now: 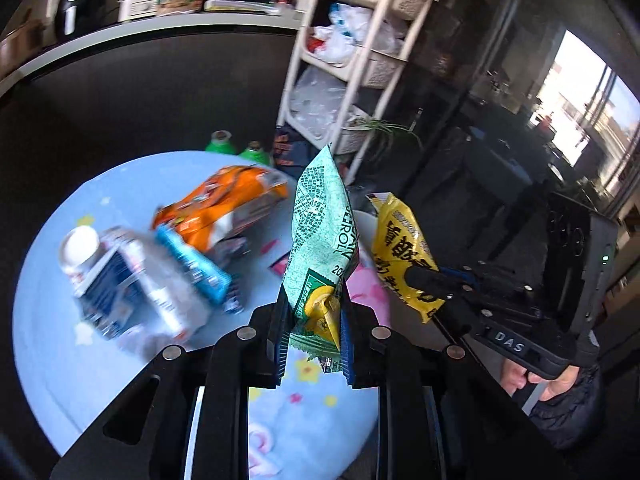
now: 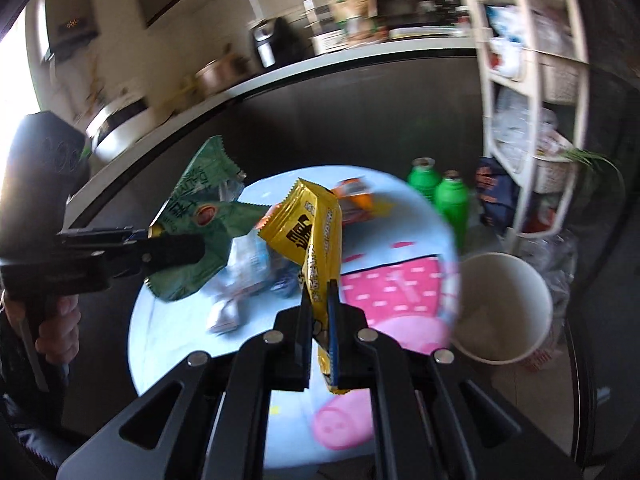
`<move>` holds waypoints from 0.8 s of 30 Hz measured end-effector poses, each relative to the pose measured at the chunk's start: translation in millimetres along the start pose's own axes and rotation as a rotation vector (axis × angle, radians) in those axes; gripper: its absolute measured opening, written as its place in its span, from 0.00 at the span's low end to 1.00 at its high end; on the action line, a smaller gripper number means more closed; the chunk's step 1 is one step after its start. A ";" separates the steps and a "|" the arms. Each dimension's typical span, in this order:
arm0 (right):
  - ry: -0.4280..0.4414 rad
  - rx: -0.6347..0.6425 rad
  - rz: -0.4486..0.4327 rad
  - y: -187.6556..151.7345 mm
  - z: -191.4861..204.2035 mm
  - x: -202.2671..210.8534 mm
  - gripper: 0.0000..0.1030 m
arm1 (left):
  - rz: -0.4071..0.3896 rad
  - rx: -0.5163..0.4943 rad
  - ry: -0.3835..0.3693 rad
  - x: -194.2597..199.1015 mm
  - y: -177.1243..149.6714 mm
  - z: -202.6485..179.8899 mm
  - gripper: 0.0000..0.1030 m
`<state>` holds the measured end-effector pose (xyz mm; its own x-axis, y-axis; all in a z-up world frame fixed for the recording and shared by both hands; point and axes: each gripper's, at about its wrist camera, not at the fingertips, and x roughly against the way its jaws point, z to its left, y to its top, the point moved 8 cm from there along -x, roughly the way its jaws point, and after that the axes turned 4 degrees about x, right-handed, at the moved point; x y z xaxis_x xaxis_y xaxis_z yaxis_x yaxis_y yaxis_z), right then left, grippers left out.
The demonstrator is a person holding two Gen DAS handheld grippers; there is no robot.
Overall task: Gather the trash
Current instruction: 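Carry both wrappers to the white bucket and open both tools to drop them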
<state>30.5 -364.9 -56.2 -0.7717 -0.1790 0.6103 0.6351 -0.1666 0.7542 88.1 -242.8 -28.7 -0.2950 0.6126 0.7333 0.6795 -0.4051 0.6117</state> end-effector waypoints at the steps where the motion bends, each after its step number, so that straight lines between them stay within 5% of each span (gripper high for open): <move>1: -0.020 -0.012 -0.005 0.4 -10.5 1.5 0.08 | 0.006 -0.019 -0.009 -10.2 7.1 -12.5 0.19; 7: -0.134 -0.149 -0.029 -8.3 -95.6 3.9 0.08 | 0.054 -0.091 -0.053 -71.6 30.4 -58.9 0.19; 16: -0.188 -0.296 -0.005 -35.5 -185.4 -25.4 0.08 | 0.185 -0.105 -0.123 -178.7 54.1 -98.3 0.19; 24: -0.213 -0.375 0.048 -59.7 -238.2 -68.5 0.09 | 0.260 -0.103 -0.040 -264.5 62.4 -97.3 0.19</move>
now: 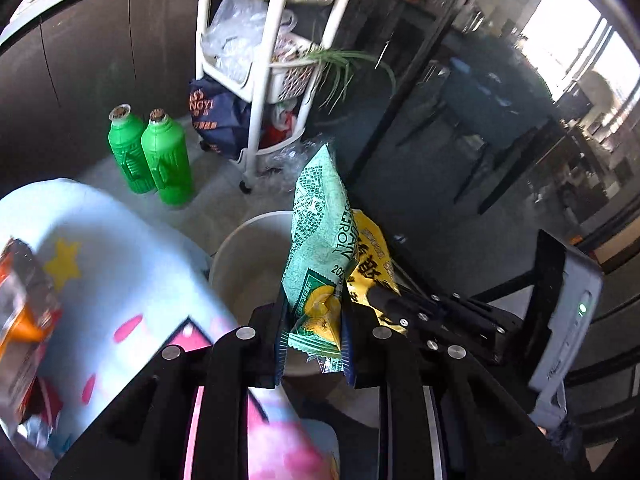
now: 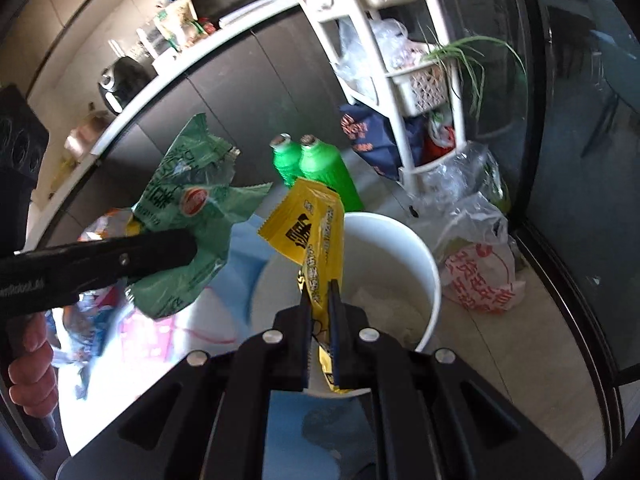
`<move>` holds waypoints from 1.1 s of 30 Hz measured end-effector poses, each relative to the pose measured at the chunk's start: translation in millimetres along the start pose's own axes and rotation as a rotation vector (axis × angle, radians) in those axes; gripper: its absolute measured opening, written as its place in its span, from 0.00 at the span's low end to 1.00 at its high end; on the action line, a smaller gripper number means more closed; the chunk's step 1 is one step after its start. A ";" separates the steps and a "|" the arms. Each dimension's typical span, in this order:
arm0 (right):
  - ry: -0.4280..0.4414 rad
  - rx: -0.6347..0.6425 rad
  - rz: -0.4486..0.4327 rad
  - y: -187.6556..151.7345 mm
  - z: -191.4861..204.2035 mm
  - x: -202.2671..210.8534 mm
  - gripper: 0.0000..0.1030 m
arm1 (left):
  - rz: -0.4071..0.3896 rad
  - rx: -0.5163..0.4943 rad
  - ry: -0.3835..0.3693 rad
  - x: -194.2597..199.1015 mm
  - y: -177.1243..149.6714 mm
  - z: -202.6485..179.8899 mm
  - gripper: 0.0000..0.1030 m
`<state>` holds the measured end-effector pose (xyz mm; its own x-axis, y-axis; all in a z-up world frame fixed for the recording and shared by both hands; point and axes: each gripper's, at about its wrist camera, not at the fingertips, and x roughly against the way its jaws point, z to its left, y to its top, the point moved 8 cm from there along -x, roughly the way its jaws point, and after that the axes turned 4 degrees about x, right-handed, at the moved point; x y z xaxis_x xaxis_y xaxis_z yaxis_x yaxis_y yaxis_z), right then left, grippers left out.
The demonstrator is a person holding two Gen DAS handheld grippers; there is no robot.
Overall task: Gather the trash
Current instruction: 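Carry both wrappers to the white bucket and open both tools to drop them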
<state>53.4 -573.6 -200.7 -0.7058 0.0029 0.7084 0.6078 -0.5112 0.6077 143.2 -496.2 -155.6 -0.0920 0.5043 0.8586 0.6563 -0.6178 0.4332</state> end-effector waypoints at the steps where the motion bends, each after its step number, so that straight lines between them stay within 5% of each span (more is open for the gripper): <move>1: 0.001 -0.003 0.005 0.0 -2.3 -4.4 0.09 | 0.009 -0.001 0.014 -6.0 1.3 1.7 0.19; 11: -0.020 0.069 0.043 -4.3 -10.8 -42.7 0.13 | 0.021 -0.051 0.089 -36.4 10.9 8.9 0.28; 15: -0.043 0.124 0.044 -9.3 -8.1 -49.1 0.40 | -0.001 -0.047 0.113 -35.6 14.9 12.5 0.46; 20: -0.041 0.145 0.040 -14.6 -7.9 -44.6 0.42 | -0.019 -0.028 0.122 -30.8 18.5 18.3 0.57; 28: -0.038 0.159 -0.022 -10.1 -1.7 -23.5 0.93 | -0.101 0.033 0.184 -6.3 24.0 33.2 0.90; 33: -0.032 0.159 -0.035 -5.2 7.8 -10.9 0.97 | -0.134 0.063 0.193 12.5 20.7 37.8 0.92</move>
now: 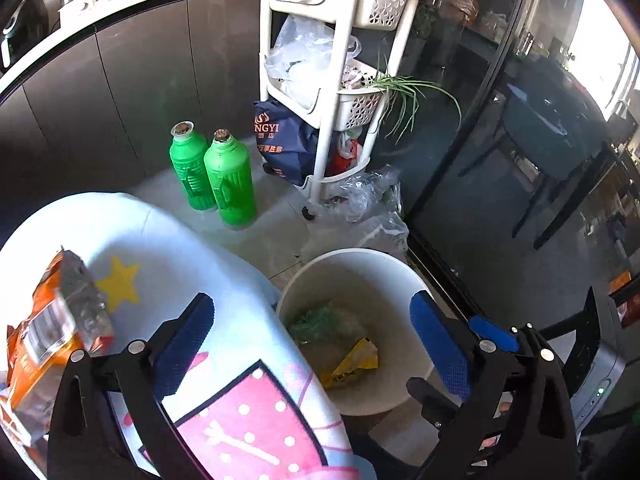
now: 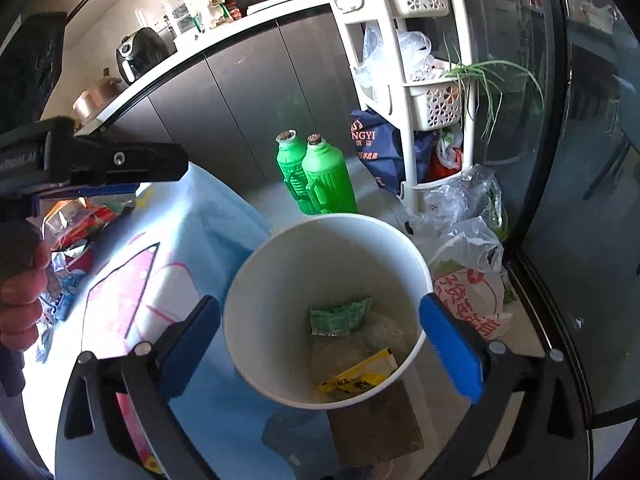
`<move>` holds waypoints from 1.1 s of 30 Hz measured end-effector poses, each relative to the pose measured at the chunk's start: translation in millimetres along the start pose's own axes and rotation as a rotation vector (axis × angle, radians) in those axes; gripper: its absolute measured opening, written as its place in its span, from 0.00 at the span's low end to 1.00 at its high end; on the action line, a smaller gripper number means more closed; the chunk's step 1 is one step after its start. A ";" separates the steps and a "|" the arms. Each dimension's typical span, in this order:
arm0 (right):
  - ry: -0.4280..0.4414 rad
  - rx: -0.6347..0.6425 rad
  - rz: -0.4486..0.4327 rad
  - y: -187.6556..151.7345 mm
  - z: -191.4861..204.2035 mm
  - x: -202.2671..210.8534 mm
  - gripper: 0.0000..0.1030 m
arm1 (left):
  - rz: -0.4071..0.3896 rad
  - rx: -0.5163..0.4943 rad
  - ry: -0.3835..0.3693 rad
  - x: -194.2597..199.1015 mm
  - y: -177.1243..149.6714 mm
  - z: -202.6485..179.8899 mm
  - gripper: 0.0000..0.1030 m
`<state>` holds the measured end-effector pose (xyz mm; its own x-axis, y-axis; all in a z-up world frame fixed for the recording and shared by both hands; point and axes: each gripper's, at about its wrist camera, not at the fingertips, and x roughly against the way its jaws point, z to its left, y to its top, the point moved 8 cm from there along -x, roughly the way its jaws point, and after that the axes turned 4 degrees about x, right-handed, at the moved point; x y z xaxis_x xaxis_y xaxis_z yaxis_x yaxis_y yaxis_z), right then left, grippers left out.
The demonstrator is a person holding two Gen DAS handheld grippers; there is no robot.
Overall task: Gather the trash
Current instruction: 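Carry both wrappers to the white bucket and open both tools to drop them, then move both tools back to the table toward the white paper and cartons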
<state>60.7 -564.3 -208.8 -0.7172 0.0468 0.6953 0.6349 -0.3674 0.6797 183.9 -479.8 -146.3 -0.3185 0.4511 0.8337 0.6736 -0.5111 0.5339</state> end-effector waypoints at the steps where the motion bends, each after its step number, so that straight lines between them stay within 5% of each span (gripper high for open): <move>1: -0.006 0.004 -0.003 1.5 2.5 3.6 0.97 | -0.004 -0.004 0.002 3.2 -1.0 1.3 0.92; 18: 0.035 0.124 -0.085 24.7 94.4 94.2 0.97 | -0.170 0.186 -0.033 153.6 -42.5 56.0 0.92; 33: 0.181 0.332 -0.022 -0.7 251.7 106.5 0.97 | -0.266 0.384 0.224 272.7 -177.9 207.7 0.92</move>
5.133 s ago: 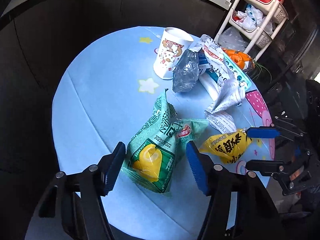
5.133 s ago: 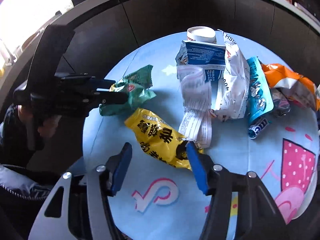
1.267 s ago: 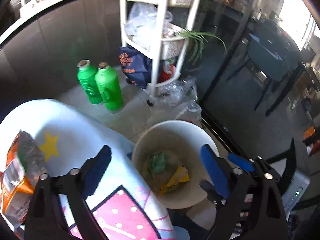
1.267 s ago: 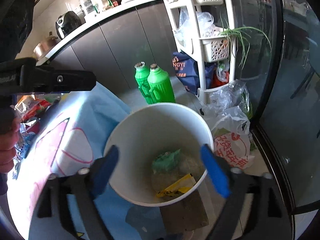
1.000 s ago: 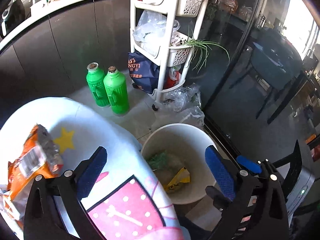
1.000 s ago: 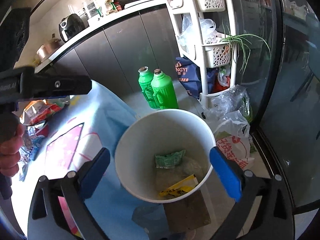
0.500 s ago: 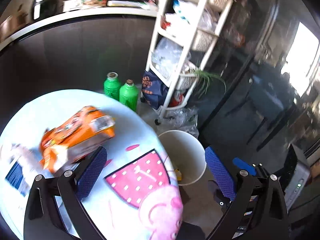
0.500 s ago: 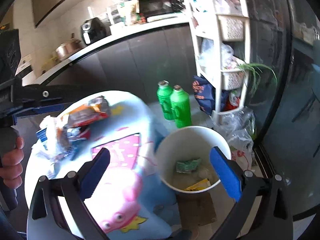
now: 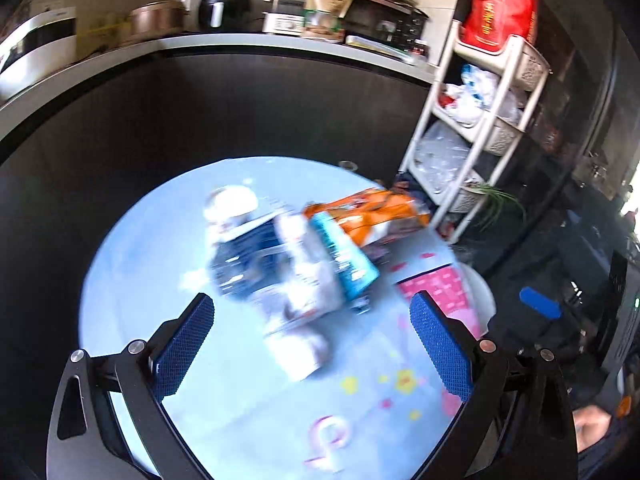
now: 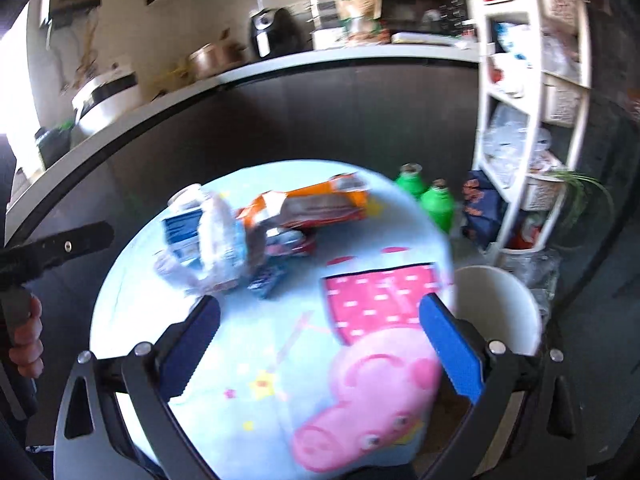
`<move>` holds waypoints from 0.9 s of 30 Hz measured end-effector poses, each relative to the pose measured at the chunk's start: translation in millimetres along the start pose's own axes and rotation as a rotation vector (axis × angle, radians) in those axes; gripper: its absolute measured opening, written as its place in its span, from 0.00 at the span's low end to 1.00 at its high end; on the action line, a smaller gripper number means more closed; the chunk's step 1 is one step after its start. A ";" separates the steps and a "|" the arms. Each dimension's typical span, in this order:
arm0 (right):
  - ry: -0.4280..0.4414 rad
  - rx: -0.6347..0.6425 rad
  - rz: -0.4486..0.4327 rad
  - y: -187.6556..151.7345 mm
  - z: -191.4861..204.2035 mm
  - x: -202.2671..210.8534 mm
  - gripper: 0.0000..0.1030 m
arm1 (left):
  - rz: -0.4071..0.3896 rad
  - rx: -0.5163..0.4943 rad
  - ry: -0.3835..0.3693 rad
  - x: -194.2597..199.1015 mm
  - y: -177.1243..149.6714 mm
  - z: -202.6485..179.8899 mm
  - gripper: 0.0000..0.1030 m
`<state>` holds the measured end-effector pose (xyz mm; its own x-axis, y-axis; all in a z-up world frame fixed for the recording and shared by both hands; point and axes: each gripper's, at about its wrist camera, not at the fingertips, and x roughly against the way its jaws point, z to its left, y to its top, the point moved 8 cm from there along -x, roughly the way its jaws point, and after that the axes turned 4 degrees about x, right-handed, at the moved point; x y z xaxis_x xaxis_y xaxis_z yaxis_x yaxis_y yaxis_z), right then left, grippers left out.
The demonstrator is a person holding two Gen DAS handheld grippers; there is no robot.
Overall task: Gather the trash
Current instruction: 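Move both tools back to the table toward the white paper and cartons, then grasp the white printed snack bag with the right tool while the left tool reaches the crumpled paper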
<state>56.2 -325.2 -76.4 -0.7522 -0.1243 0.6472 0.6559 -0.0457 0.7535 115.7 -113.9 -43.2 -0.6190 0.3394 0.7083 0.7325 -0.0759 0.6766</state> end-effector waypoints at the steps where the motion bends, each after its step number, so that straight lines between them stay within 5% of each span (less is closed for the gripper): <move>1: 0.010 0.003 0.009 0.7 7.4 -4.0 0.97 | 0.002 0.002 0.003 1.4 -3.0 8.1 0.92; 8: 0.080 0.037 0.112 -5.4 59.8 -41.4 0.96 | 0.043 -0.014 0.018 9.1 -29.4 61.4 0.92; 14: 0.075 0.038 0.164 -3.9 75.5 -64.9 0.73 | 0.076 -0.016 -0.045 -2.8 -41.0 70.4 0.90; 19: 0.095 0.029 0.178 2.1 83.4 -76.0 0.51 | 0.148 -0.055 -0.162 -36.9 -41.3 55.2 0.68; 27: 0.121 0.044 0.203 19.3 98.5 -107.9 0.29 | 0.175 -0.138 -0.189 -89.6 -36.3 44.3 0.67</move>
<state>143.7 -215.1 -120.3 -0.5902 -0.2449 0.7692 0.7874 0.0353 0.6154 157.2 -100.0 -140.2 -0.4135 0.4774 0.7753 0.7701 -0.2708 0.5775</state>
